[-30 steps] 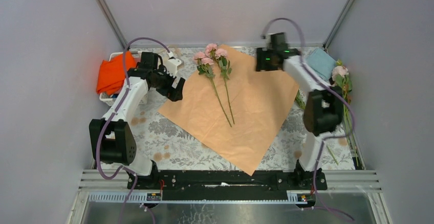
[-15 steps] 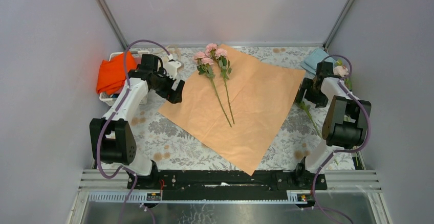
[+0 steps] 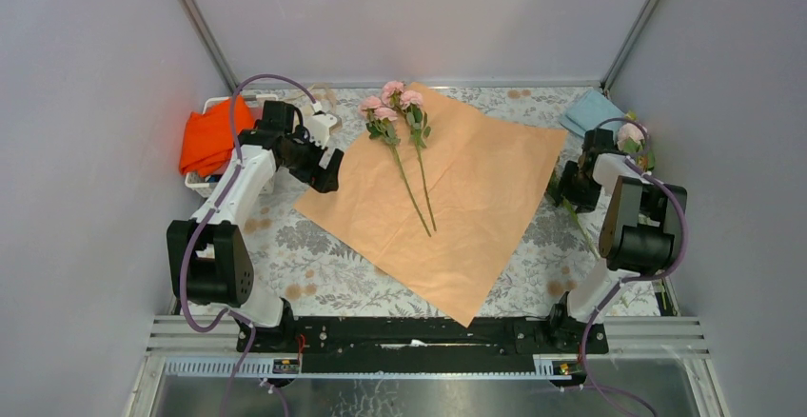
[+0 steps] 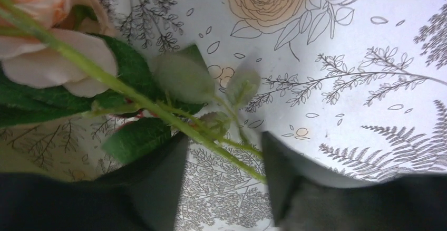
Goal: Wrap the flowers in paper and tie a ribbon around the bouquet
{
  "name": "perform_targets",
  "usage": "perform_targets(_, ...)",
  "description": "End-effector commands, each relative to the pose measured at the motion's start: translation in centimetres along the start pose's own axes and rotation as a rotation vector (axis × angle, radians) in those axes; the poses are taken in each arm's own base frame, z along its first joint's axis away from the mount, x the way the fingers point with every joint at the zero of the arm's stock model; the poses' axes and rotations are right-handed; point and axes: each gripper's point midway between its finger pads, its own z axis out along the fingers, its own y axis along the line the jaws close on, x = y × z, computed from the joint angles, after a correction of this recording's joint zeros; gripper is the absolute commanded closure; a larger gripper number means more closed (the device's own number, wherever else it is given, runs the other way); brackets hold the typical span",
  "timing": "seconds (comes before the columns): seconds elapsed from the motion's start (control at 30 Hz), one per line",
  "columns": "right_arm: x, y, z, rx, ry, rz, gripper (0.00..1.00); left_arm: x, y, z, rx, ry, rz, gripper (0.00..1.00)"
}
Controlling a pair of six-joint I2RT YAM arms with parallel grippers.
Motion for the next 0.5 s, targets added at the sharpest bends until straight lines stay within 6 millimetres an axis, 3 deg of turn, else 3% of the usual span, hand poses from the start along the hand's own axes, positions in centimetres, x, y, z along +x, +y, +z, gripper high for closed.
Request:
perform_targets(0.0,-1.4,-0.7,0.1,0.05,-0.038,-0.002,0.56,0.0,0.7,0.1,-0.015,-0.013,0.005,0.01)
perform_targets(0.07,-2.5,-1.4,-0.7,0.084,-0.078,-0.008,0.77,0.0,0.7,0.1,-0.014,-0.012,0.004,0.01)
perform_targets(0.2,-4.8,1.0,-3.3,-0.051,-0.168,-0.089,0.97,0.1,0.7,0.3,-0.01,-0.008,-0.004,0.01)
perform_targets(0.33,-8.5,-0.1,-8.2,0.022,-0.312,-0.056,1.0,0.2,0.7,0.3,-0.013,-0.002,-0.01,0.01)
perform_targets(0.4,-10.7,-1.2,-12.2,0.086,-0.425,0.006,1.0,0.1,0.8,0.2,-0.017,-0.004,-0.005,0.01)
perform_targets(0.47,-13.1,-0.4,-17.0,0.057,-0.588,0.029,1.0,0.2,0.8,0.2,-0.015,-0.002,-0.005,0.01)
